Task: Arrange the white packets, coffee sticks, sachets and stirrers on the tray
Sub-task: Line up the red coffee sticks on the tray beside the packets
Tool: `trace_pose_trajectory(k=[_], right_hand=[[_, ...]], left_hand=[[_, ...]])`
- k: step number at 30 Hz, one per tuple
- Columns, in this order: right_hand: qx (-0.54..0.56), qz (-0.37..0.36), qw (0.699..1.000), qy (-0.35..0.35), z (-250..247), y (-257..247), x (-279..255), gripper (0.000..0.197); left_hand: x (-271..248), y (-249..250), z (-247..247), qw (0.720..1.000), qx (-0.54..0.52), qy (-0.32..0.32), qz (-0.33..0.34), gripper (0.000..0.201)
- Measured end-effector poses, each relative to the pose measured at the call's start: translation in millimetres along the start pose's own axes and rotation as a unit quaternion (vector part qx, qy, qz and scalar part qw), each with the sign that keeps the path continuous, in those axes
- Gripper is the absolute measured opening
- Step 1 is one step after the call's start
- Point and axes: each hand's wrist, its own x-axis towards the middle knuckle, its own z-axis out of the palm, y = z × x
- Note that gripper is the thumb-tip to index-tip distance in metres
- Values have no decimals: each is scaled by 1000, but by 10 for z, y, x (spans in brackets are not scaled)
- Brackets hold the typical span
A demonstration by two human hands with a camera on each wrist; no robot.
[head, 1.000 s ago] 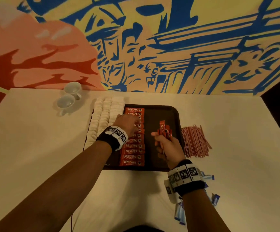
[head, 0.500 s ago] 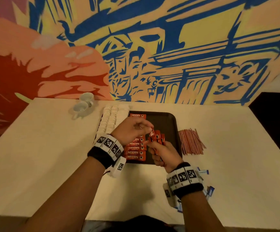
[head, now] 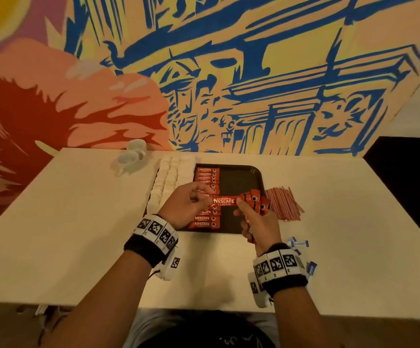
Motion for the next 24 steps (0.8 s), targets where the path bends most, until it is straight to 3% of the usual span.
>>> trace_pose_trajectory(k=[8,14,19,24], right_hand=[[-69,21,997,-14,55,11,-15,24],[-82,46,995,-35,93,36,133,29],[-60,75,995,2,28,75,346,27],[-19,99,995,19,-3,97,599,22]], left_hand=[[-91,-39,45,962,253,-21,95,41],[55,1,49,927,361,-25,104,40],[344,5,-52,927,371,-7,57,38],[961,-140,-213,932,362,3,-19,42]])
